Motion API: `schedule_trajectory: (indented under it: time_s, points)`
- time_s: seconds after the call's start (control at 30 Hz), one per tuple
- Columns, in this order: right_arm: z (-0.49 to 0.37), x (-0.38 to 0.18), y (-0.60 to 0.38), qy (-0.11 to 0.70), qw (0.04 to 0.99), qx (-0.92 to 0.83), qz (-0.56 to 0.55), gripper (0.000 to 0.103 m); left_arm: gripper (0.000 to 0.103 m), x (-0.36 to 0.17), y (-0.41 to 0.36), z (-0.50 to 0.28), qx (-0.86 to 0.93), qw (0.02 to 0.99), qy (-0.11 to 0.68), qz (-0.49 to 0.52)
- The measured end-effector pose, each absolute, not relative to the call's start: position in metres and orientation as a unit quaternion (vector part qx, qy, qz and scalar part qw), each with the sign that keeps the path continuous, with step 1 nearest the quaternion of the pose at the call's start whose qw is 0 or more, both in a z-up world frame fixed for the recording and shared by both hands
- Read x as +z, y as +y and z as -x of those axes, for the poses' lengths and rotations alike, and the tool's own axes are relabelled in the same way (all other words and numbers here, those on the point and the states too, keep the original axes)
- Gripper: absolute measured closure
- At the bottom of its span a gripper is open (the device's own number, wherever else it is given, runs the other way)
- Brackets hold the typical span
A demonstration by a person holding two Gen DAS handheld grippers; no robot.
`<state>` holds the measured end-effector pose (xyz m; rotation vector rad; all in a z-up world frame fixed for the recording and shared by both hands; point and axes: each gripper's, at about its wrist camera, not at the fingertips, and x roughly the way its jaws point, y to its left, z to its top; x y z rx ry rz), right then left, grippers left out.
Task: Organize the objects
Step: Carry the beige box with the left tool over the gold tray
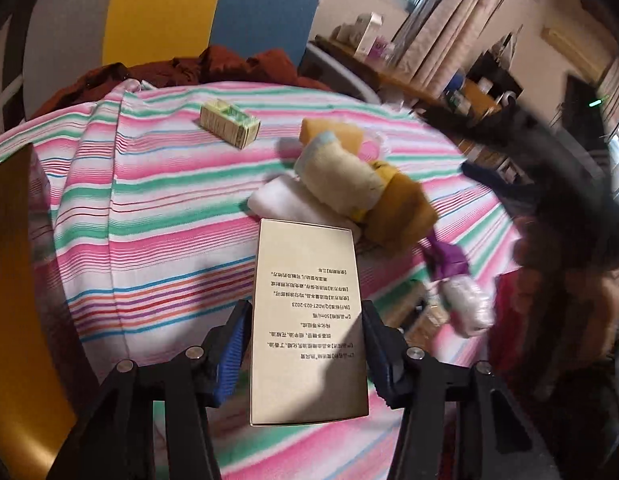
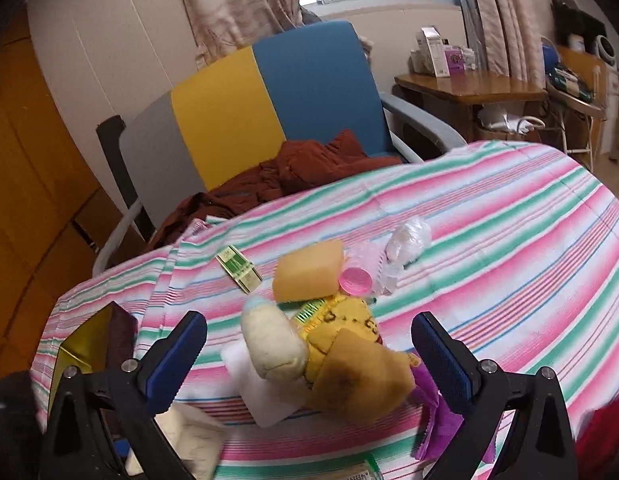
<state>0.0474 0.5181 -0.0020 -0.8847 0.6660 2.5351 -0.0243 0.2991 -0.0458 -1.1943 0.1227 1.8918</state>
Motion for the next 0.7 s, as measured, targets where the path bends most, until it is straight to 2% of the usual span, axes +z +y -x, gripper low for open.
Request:
schedule_trajectory:
  time_s: [0.2, 0.4, 0.6, 0.7]
  points:
    - [-0.044, -0.004, 0.516, 0.226, 0.183, 0.9, 0.326, 0.0, 0.049, -0.014, 0.263, 0.017, 0.782, 0.431, 0.027, 0.449]
    - [-0.033, -0.002, 0.491, 0.175, 0.158, 0.911, 0.337, 0.0, 0.049, 0.013, 0.205, 0.024, 0.822, 0.389, 0.005, 0.415]
    - [-0.025, -0.009, 0.468, 0.145, 0.131, 0.904, 0.38, 0.0, 0.049, 0.009, 0.142, 0.047, 0.85, 0.323, -0.018, 0.417]
    - [-0.028, -0.005, 0.464, 0.159, 0.118, 0.899, 0.392, 0.0, 0.049, 0.002, 0.112, 0.057, 0.858, 0.293, -0.031, 0.42]
